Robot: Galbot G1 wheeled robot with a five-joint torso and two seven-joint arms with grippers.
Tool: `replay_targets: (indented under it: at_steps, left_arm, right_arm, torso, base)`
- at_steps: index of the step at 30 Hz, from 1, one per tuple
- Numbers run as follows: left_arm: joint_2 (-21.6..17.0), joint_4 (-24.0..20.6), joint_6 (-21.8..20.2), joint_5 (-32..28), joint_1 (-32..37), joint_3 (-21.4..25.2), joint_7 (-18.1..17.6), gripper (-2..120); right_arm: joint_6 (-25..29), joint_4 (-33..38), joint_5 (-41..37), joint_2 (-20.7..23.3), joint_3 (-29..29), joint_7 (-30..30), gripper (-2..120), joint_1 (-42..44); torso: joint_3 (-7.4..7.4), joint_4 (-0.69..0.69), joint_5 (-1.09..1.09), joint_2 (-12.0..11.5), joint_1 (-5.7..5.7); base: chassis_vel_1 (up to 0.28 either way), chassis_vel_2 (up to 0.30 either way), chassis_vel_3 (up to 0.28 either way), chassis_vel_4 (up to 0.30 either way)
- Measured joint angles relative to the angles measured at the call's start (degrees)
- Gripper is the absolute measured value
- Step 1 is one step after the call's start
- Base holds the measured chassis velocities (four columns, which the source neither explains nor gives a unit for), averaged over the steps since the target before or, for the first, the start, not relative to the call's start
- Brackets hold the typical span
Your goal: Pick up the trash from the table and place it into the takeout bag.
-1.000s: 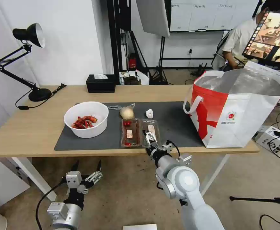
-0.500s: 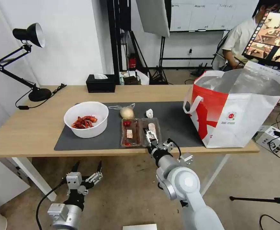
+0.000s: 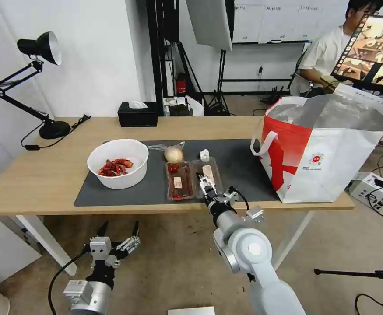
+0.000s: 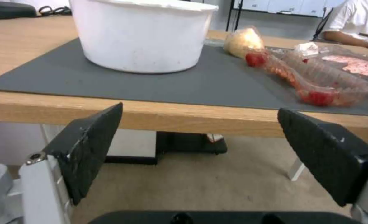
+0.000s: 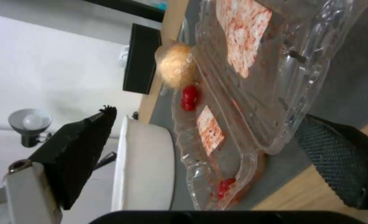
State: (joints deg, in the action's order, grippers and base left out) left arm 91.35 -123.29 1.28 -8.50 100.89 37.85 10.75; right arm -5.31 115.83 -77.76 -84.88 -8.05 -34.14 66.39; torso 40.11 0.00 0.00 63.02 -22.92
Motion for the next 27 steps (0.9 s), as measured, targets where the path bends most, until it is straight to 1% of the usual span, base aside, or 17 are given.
replay_targets:
  at_steps: [2,9,22,25,27]
  left_arm:
    - [0.00,0.00,0.18,-0.01,0.00,0.01,0.05,100]
    - [0.00,0.00,0.26,-0.05,-0.03,0.02,0.11,100]
    - [-0.02,-0.05,0.27,-0.09,-0.21,0.02,0.13,100]
    - [-0.03,-0.08,0.26,-0.09,-0.22,0.19,0.13,100]
    - [-0.03,-0.20,0.26,-0.09,-0.13,0.30,0.13,100]
  right_arm:
    - [-0.13,-0.39,3.12,0.26,0.30,0.81,100,-0.09]
    - [-0.25,-0.43,6.61,0.72,0.43,1.39,100,-0.57]
    - [-0.95,1.36,7.61,1.74,0.90,2.63,100,-3.18]
    - [-1.56,1.89,5.94,1.54,2.50,2.64,100,-4.86]
    - [-2.18,1.32,5.50,0.49,4.25,2.64,100,-6.66]
  torso:
    - [0.00,0.00,0.00,0.00,0.00]
    - [0.00,0.00,0.00,0.00,0.00]
    - [0.00,0.00,0.00,0.00,0.00]
    - [0.00,0.00,0.00,0.00,0.00]
    - [0.00,0.00,-0.01,0.00,0.00]
  base:
    - [0.000,0.000,0.000,0.000]
    - [0.000,0.000,0.000,0.000]
    - [0.000,0.000,0.000,0.000]
    - [0.000,0.000,0.000,0.000]
    - [0.000,0.000,0.000,0.000]
